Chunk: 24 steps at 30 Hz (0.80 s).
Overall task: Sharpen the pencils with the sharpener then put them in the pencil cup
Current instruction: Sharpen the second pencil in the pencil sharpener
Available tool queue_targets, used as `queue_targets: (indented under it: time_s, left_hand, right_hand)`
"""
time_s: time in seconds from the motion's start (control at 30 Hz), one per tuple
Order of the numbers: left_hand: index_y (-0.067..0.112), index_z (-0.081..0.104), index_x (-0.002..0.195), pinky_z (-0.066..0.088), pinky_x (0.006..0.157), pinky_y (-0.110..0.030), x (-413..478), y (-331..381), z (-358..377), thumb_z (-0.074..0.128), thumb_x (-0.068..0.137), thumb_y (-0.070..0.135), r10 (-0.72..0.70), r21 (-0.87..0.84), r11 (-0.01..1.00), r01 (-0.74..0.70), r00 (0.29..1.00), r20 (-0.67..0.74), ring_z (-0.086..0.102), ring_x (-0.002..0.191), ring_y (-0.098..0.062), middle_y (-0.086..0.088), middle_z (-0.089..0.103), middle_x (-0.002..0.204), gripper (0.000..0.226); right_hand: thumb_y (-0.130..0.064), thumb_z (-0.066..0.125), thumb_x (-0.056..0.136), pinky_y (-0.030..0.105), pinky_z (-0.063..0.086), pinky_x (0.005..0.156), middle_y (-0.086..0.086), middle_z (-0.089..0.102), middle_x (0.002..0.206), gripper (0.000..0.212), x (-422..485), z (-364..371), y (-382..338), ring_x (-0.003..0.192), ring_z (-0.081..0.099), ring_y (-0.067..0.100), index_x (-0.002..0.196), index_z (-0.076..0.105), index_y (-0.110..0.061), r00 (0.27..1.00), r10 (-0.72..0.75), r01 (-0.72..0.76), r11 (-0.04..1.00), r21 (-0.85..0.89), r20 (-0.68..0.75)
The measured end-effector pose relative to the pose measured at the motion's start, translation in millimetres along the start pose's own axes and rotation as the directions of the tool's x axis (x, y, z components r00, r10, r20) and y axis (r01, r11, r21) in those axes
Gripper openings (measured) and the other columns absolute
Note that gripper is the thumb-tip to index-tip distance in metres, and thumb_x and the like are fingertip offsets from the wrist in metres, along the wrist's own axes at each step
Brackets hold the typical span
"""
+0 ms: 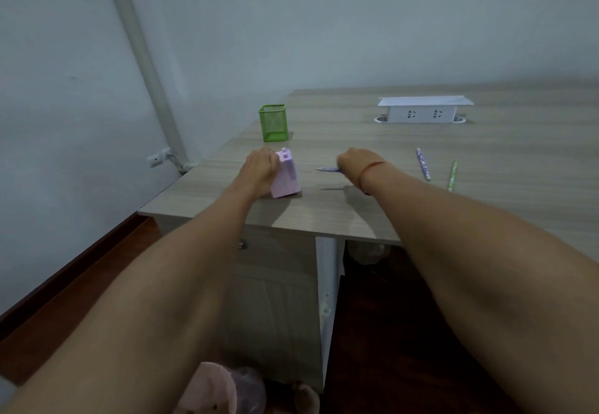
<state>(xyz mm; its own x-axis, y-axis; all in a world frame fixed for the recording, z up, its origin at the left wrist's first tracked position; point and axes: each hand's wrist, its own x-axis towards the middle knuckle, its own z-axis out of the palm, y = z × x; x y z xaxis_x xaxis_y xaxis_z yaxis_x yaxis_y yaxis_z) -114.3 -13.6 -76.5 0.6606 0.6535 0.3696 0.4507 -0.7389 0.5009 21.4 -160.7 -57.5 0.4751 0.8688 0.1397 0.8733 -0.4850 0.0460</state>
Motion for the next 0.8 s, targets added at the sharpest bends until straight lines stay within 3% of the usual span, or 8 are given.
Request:
queue_targets:
  time_s: [0.07, 0.23, 0.4, 0.53, 0.8]
  left_hand:
    - [-0.012, 0.056, 0.094, 0.046, 0.082, -0.045, 1.2, -2.7, 0.2, 0.028, 0.099, 0.016, -0.033, -0.045, 0.998, 0.032, 0.999, -0.017, 0.055, 0.096, -0.04, -0.033, 0.058, 0.104, 0.04]
    - [-0.005, 0.054, 0.082, 0.033, 0.072, -0.035, 2.7, 27.7, 22.0, 0.026, 0.096, 0.016, 0.054, 0.008, 0.998, -0.055, 0.998, 0.03, 0.053, 0.092, -0.037, -0.032, 0.057, 0.099, 0.038]
    - [-0.008, 0.056, 0.099, 0.035, 0.081, -0.034, 2.5, 40.0, 30.9, 0.02, 0.094, 0.026, 0.048, 0.001, 0.999, -0.048, 0.998, 0.051, 0.052, 0.102, -0.036, -0.028, 0.057, 0.107, 0.049]
    - [-0.006, 0.054, 0.111, 0.041, 0.09, -0.036, 10.1, 54.5, 39.6, 0.028, 0.101, 0.016, 0.029, -0.029, 0.999, -0.028, 0.999, 0.035, 0.054, 0.108, -0.034, -0.025, 0.058, 0.115, 0.035]
    - [0.004, 0.054, 0.091, 0.031, 0.073, -0.031, 28.9, 59.8, 62.8, 0.03, 0.098, 0.017, 0.059, -0.085, 0.995, -0.057, 0.998, 0.018, 0.048, 0.089, -0.027, -0.021, 0.058, 0.101, 0.028]
  right_hand:
    - [-0.004, 0.042, 0.098, 0.037, 0.048, 0.089, 0.023, 0.06, 0.121, 0.028, -12.7, 6.0, 21.2, 0.109, 0.061, 0.036, 0.118, 0.061, 0.001, 0.997, 0.067, -0.066, 0.997, -0.035, 0.023]
    - [0.003, 0.049, 0.09, 0.036, 0.05, 0.084, 0.02, 0.06, 0.117, 0.029, -26.6, 12.1, 33.6, 0.104, 0.063, 0.036, 0.115, 0.061, -0.002, 0.986, 0.164, -0.164, 0.986, 0.002, 0.021]
    - [0.006, 0.046, 0.091, 0.037, 0.048, 0.09, 0.021, 0.057, 0.122, 0.03, -22.3, 21.6, 41.6, 0.111, 0.059, 0.036, 0.118, 0.057, 0.001, 0.973, 0.23, -0.229, 0.971, 0.074, -0.011]
    - [0.001, 0.045, 0.095, 0.039, 0.046, 0.092, 0.023, 0.054, 0.127, 0.029, -15.4, 24.3, 44.7, 0.116, 0.056, 0.039, 0.122, 0.054, 0.002, 0.955, 0.291, -0.283, 0.949, 0.138, -0.047]
    - [-0.008, 0.043, 0.098, 0.04, 0.046, 0.094, 0.023, 0.053, 0.129, 0.03, -5.8, 27.4, 52.3, 0.119, 0.055, 0.039, 0.124, 0.054, 0.003, 0.947, 0.319, -0.307, 0.934, 0.182, -0.04]
